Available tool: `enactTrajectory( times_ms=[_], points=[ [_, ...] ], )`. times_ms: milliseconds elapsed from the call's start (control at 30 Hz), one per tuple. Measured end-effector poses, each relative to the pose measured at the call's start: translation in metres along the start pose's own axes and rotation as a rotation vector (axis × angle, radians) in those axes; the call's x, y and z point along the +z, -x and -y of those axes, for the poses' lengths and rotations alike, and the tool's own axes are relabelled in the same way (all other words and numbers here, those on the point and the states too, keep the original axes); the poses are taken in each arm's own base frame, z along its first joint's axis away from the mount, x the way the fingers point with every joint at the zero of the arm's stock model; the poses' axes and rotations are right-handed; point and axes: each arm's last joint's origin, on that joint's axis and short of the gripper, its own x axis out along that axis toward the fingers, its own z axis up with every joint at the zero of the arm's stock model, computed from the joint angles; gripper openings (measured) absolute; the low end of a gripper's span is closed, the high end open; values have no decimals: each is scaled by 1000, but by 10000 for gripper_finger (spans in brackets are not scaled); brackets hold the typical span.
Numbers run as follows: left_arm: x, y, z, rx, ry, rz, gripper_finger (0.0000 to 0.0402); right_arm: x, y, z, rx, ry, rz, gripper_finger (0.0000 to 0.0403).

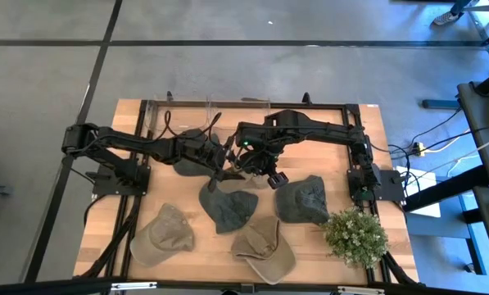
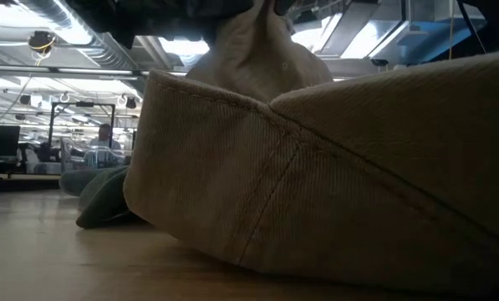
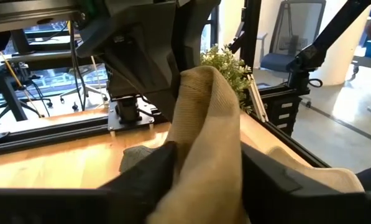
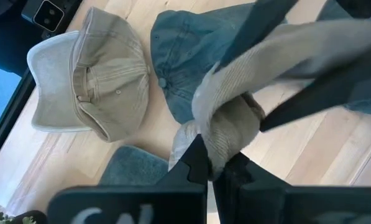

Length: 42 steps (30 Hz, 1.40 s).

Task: Pick & Place hat
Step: Put the top brown cap into the right transparent bin

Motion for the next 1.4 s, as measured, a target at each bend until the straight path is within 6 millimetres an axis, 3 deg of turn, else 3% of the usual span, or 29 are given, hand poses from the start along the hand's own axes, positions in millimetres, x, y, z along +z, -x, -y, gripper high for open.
enactTrajectory(
  times_ms=[267, 333, 700, 933, 1100, 1400],
  points=[
    [3, 3, -1, 23, -56, 3, 22, 0, 0, 0, -1, -49, 3, 18],
    [6, 5, -1, 20, -65, 13, 8, 0, 0, -1, -3, -80, -3, 21],
    [11, 13, 0, 11, -61, 4, 5, 0, 2, -4, -55, -117, -29, 33],
    [10, 13, 0, 5, -50, -8, 5, -2, 2, -6, -44, -173, -51, 128],
    [10, 13, 0, 5, -49, -9, 4, -6, 14, -9, -155, -218, -79, 196],
    [13, 16, 7, -161, -49, 15, 4, -12, 51, -26, -117, -123, 46, 233]
  ],
)
